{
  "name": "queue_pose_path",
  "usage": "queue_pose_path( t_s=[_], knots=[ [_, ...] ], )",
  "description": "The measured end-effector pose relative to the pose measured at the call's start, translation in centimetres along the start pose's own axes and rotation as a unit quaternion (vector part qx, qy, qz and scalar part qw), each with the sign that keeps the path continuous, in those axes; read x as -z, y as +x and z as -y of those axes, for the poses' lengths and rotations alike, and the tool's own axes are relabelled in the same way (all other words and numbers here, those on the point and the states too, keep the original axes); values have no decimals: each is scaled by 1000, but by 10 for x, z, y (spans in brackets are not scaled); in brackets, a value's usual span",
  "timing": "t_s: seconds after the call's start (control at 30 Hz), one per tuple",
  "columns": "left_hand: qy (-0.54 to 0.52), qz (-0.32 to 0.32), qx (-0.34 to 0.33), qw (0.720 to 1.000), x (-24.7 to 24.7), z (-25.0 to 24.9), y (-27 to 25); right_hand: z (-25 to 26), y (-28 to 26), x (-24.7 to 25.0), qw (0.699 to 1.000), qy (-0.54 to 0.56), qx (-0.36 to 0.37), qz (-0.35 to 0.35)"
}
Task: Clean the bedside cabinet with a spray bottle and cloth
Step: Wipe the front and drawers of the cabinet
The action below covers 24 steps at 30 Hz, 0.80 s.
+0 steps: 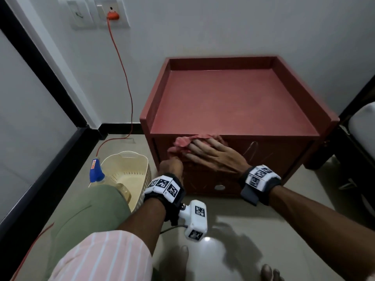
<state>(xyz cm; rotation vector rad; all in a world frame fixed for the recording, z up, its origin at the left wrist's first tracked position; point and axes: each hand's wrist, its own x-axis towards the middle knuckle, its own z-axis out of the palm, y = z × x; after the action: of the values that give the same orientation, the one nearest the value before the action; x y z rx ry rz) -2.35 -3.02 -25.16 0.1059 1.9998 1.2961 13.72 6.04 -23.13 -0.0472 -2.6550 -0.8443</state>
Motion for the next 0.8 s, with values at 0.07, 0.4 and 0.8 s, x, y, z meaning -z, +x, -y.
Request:
queue_pose_path(
  t_s=[0.07, 0.4, 0.8],
  knots=[
    [44, 36, -25, 998, -9, -5, -6, -2, -45, 0, 996, -52, -56, -49],
    [162, 223, -9, 961, -38, -4, -44, -8, 5, 6, 977, -4, -167, -134],
    [210, 267, -44, 940, -52, -4, -47, -27, -67, -1, 928, -57, -331, -160]
  ],
)
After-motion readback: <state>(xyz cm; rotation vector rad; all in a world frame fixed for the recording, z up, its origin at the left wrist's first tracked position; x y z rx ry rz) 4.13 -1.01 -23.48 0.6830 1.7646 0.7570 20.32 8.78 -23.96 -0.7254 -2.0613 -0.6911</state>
